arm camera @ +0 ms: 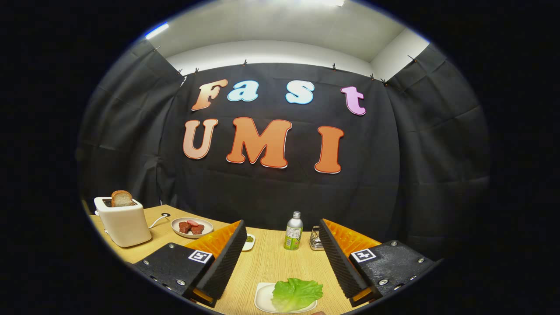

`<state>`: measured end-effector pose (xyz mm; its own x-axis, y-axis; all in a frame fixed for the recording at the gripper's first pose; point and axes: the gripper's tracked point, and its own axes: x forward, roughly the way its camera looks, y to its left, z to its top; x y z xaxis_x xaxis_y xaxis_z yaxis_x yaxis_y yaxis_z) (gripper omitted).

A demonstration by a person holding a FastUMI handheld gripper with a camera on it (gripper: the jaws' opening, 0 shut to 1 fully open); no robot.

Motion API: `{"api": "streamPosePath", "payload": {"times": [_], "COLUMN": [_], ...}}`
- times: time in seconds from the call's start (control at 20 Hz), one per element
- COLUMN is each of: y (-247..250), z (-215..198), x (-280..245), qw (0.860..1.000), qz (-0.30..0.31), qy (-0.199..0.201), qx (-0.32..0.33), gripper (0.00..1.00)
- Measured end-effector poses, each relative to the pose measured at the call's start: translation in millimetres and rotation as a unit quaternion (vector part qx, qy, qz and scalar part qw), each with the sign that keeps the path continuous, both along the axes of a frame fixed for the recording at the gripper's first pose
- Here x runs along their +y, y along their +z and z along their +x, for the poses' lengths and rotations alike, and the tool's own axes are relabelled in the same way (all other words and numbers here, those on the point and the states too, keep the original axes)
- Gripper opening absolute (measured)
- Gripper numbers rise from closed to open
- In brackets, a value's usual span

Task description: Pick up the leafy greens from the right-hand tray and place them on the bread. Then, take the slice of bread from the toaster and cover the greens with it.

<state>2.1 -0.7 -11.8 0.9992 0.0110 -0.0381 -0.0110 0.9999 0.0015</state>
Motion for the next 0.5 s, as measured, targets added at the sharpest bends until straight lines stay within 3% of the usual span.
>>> {"api": "streamPosePath", "payload": {"times": [0.5], "y": [-16], "z": [-3], "x": [4], "qw": [1.0], "qz": [0.008], "qy": [0.012], "qx": [0.025], "gripper": [0.99]}}
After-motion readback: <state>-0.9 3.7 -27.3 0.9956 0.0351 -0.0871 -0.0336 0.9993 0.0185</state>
